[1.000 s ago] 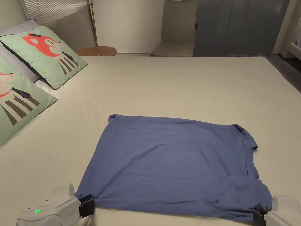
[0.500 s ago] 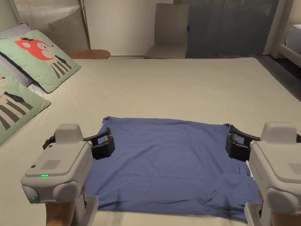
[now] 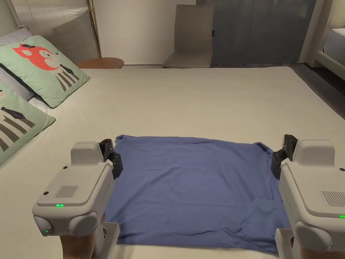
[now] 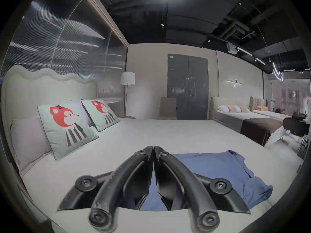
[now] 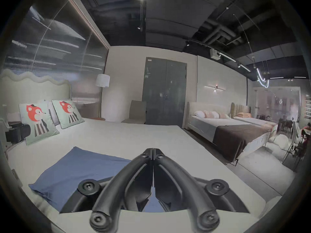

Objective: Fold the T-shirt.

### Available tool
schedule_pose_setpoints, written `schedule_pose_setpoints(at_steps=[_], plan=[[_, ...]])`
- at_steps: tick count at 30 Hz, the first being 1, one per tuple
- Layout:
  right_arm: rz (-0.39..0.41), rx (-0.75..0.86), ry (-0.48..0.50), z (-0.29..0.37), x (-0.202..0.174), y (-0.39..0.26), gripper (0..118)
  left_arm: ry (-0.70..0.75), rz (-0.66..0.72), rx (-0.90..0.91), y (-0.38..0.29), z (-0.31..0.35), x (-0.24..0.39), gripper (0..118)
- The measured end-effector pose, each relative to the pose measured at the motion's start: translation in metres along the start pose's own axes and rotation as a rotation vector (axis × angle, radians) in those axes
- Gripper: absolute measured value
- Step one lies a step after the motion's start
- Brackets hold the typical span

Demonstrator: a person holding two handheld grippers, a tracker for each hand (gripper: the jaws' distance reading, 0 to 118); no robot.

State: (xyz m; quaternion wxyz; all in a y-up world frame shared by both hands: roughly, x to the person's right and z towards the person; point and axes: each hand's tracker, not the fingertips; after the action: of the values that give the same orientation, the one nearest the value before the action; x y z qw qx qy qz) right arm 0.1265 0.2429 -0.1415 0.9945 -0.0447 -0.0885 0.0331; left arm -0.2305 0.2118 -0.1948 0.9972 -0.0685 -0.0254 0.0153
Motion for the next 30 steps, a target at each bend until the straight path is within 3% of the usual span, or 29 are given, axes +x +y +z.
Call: schedule_pose_setpoints(at_steps=[7, 11, 12, 13, 14, 15, 16, 20, 22, 24, 26, 27, 28, 30], plan=[[-0.009, -0.017, 0.016, -0.007, 0.002, -0.007, 1, 0.050, 0.017, -0.393, -0.031, -0.023, -0.038, 0], [-0.028, -0.035, 0.037, -0.008, 0.002, -0.009, 1, 0.054, 0.075, -0.504, -0.062, -0.019, -0.064, 5], [-0.023, -0.037, 0.037, -0.009, 0.001, -0.010, 1, 0.050, 0.077, -0.532, -0.069, -0.017, -0.069, 19], [-0.013, -0.039, 0.039, -0.009, 0.000, -0.011, 1, 0.047, 0.086, -0.565, -0.074, -0.015, -0.075, 52], [-0.009, -0.041, 0.039, -0.010, -0.001, -0.012, 1, 0.050, 0.086, -0.602, -0.080, -0.014, -0.079, 76], [-0.010, -0.044, 0.041, -0.011, 0.000, -0.012, 1, 0.057, 0.082, -0.634, -0.086, -0.013, -0.083, 95], [-0.015, -0.048, 0.043, -0.011, 0.000, -0.013, 1, 0.067, 0.083, -0.622, -0.093, -0.010, -0.086, 106], [-0.018, -0.059, 0.041, -0.009, 0.001, -0.011, 1, 0.081, 0.083, -0.665, -0.110, -0.001, -0.096, 104], [-0.013, -0.066, 0.043, -0.009, 0.001, -0.013, 1, 0.086, 0.076, -0.682, -0.119, 0.003, -0.098, 95], [-0.013, -0.073, 0.046, -0.009, 0.001, -0.016, 1, 0.093, 0.070, -0.703, -0.129, 0.003, -0.099, 78], [-0.008, -0.082, 0.048, -0.011, 0.002, -0.021, 1, 0.093, 0.060, -0.728, -0.137, -0.001, -0.100, 53], [-0.005, -0.089, 0.051, -0.011, 0.003, -0.023, 1, 0.087, 0.057, -0.731, -0.141, -0.004, -0.100, 37], [-0.004, -0.096, 0.051, -0.011, 0.003, -0.024, 1, 0.078, 0.063, -0.728, -0.145, -0.006, -0.100, 13], [-0.003, -0.102, 0.048, -0.009, 0.005, -0.025, 1, 0.042, 0.093, -0.724, -0.146, -0.007, -0.096, 10]])
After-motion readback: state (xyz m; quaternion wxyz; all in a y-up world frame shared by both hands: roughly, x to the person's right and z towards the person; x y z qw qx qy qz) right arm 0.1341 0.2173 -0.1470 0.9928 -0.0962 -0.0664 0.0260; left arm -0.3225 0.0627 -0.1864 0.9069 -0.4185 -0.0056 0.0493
